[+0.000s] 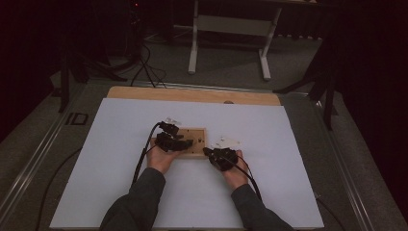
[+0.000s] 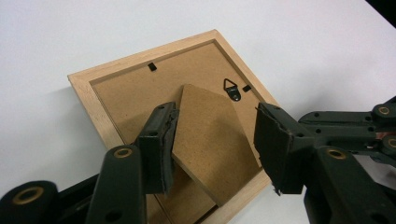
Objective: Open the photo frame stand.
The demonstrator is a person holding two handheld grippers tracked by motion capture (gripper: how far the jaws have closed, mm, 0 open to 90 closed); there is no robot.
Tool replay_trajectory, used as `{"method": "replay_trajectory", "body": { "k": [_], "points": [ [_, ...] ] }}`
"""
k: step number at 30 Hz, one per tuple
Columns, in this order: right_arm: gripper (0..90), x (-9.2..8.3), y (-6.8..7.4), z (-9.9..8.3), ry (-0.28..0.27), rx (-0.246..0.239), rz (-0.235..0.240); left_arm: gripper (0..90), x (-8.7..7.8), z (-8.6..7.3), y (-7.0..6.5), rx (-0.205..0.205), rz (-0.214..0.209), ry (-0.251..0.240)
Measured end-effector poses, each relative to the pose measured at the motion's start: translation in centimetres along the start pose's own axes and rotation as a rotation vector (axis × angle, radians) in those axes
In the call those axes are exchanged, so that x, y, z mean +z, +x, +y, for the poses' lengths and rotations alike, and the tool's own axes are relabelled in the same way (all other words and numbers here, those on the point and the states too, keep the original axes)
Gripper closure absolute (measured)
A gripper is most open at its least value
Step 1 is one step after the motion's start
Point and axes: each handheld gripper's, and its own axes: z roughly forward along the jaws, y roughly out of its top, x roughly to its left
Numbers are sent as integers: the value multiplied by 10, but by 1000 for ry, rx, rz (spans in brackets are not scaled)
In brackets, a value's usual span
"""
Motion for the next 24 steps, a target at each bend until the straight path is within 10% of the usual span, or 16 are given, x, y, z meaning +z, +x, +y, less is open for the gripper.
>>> {"method": "replay_trajectory", "body": {
  "k": [24],
  "points": [
    [896, 0, 0, 0, -1, 0, 1, 522, 7, -1, 1, -18, 1, 59]
  ]
}}
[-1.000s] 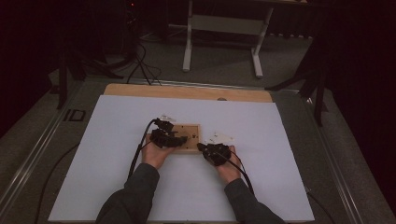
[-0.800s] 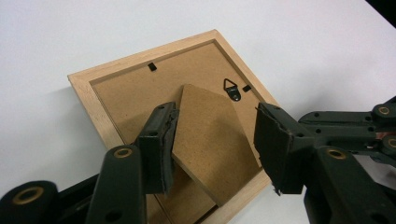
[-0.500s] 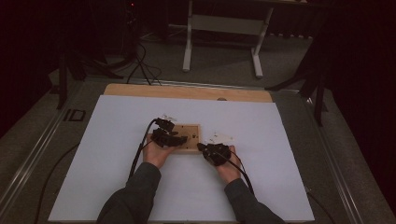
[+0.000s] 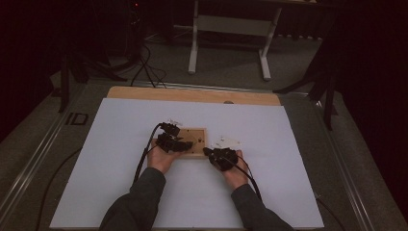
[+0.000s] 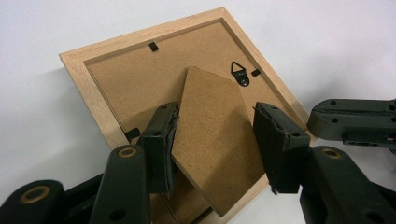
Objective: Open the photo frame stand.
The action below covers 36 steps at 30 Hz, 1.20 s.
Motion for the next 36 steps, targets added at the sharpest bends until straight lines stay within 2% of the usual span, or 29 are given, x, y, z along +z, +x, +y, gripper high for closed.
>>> {"method": "replay_trajectory", "body": {
  "k": [13, 14, 25, 26, 31, 32, 36],
  "points": [
    [879, -1, -1, 0, 4, -2, 2, 527, 0, -1, -4, 25, 31, -10],
    [866, -1, -1, 0, 5, -1, 3, 527, 0, -2, -5, 44, 37, -16],
    [833, -3, -2, 2, 1, -3, -1, 526, -3, -5, -10, 80, 64, -35],
    [824, -4, -3, 2, -3, 4, 0, 526, -5, -6, -14, 115, 81, -44],
    [816, -6, -5, 3, -8, 11, 1, 527, -8, -8, -18, 143, 97, -53],
    [808, -8, -7, 3, -13, 18, 1, 526, -10, -10, -21, 168, 112, -65],
    [802, -8, -8, 4, -15, 18, 1, 527, -12, -12, -24, 190, 122, -76]
  ]
}}
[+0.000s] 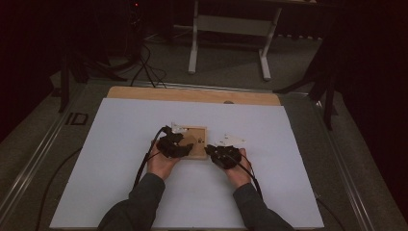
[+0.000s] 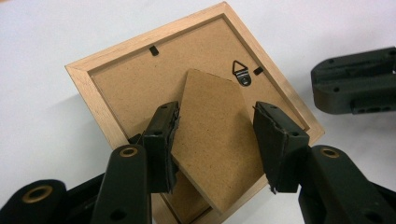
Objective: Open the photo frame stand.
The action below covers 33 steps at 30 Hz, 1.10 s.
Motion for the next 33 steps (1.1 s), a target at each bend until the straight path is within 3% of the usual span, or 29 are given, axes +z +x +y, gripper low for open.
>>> {"method": "replay_trajectory", "body": {
  "k": [8, 19, 20, 25, 28, 33],
  "points": [
    [766, -3, -1, 2, -12, 8, 6, 528, -12, -11, -9, 64, 36, -45],
    [703, -4, -1, 4, -17, 12, 14, 528, -23, -25, -18, 109, 67, -89],
    [669, -4, -1, 4, -16, 15, 16, 528, -26, -30, -21, 134, 79, -111],
    [631, -4, -1, 5, -18, 19, 27, 528, -29, -35, -24, 154, 88, -123],
    [557, -6, -1, 8, -25, 32, 56, 528, -32, -42, -27, 185, 97, -144],
    [492, -6, 3, 11, -23, 12, 70, 528, -36, -51, -29, 204, 102, -179]
  ]
}}
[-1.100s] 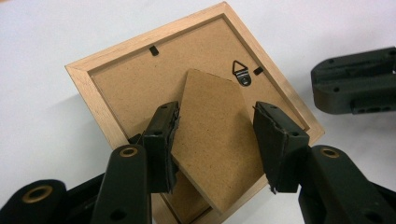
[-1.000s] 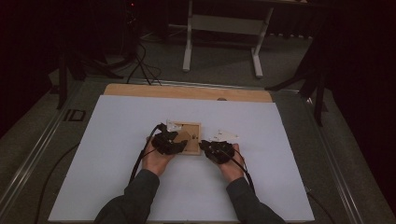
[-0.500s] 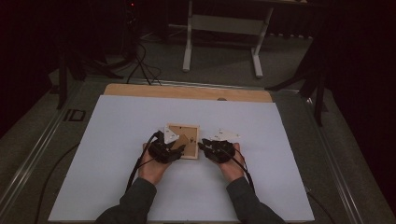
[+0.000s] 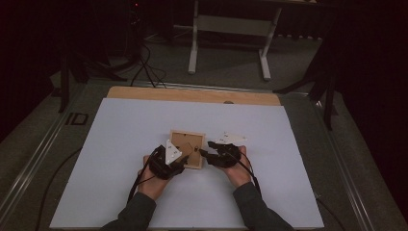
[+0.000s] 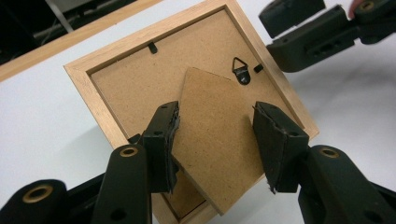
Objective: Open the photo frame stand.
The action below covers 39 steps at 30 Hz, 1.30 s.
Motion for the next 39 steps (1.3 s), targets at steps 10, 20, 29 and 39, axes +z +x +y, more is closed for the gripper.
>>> {"method": "replay_trajectory", "body": {
  "k": [10, 20, 29, 39],
  "points": [
    [351, 4, 1, 7, 17, 24, 40, 528, -10, -14, -13, 68, 50, -52],
    [334, 15, -5, 7, 21, 96, 116, 527, -15, -21, -16, 94, 52, -76],
    [382, 17, 0, 6, 18, 88, 152, 526, -17, -23, -15, 86, 35, -76],
    [417, 14, 3, 7, -6, 74, 155, 488, -18, -20, 0, -91, -124, -44]
  ]
}}
